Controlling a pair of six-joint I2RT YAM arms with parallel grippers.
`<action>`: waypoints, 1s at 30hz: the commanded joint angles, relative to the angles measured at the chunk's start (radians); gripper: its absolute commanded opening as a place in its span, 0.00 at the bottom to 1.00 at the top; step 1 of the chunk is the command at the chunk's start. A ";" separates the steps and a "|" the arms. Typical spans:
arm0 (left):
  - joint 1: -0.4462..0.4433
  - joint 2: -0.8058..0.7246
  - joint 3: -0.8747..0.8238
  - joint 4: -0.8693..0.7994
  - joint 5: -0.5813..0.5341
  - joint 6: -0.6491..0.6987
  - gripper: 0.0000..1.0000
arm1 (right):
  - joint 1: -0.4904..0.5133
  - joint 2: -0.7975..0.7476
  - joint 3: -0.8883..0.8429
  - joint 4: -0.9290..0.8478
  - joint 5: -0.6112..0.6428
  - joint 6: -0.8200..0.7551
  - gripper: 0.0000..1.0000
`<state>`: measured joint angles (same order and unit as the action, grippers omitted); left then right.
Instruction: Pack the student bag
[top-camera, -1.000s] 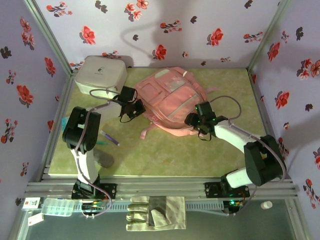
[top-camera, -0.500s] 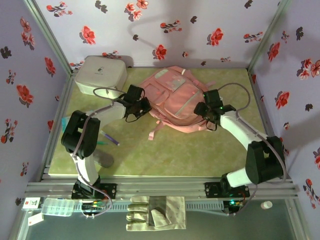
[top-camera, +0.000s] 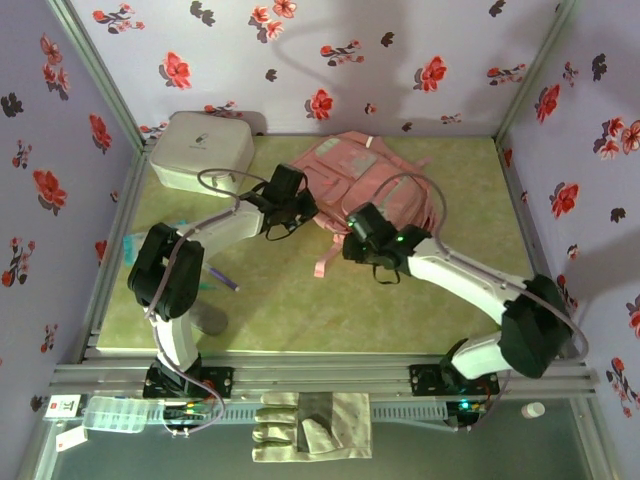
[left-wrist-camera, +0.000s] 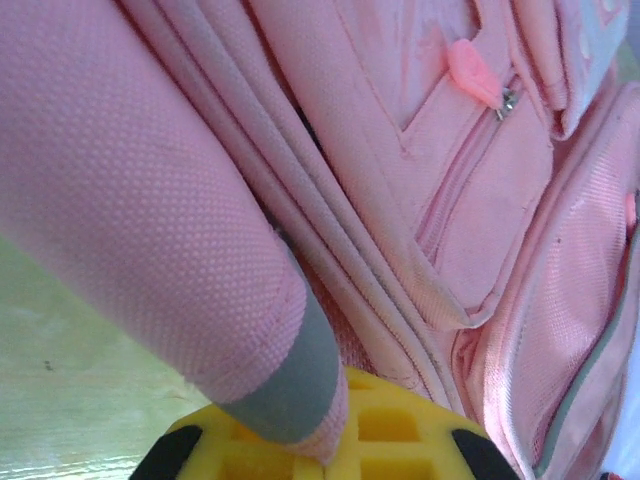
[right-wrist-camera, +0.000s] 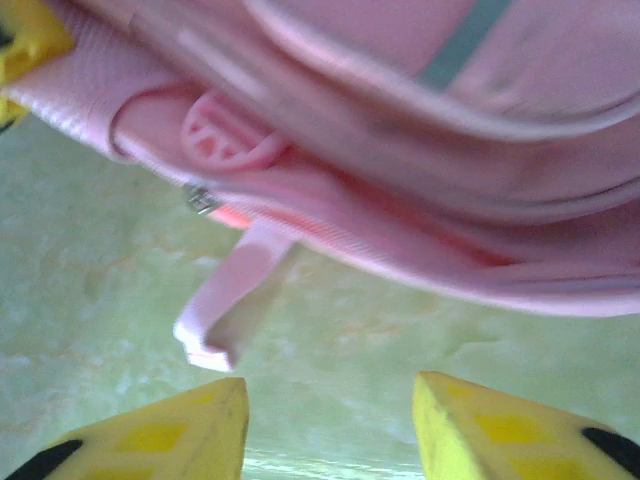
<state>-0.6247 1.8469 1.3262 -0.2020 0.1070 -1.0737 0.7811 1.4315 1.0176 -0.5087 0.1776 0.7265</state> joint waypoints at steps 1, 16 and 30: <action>-0.030 -0.002 0.064 0.051 0.013 -0.017 0.00 | 0.043 0.074 0.037 0.112 0.021 0.046 0.41; -0.041 -0.020 0.056 0.042 0.033 -0.027 0.00 | 0.039 0.283 0.170 0.101 0.318 0.063 0.26; -0.042 -0.034 0.042 0.065 0.049 -0.043 0.00 | -0.019 0.316 0.192 0.122 0.299 0.020 0.21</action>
<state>-0.6548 1.8473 1.3346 -0.1947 0.1158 -1.1137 0.7891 1.7176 1.1667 -0.3901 0.4339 0.7677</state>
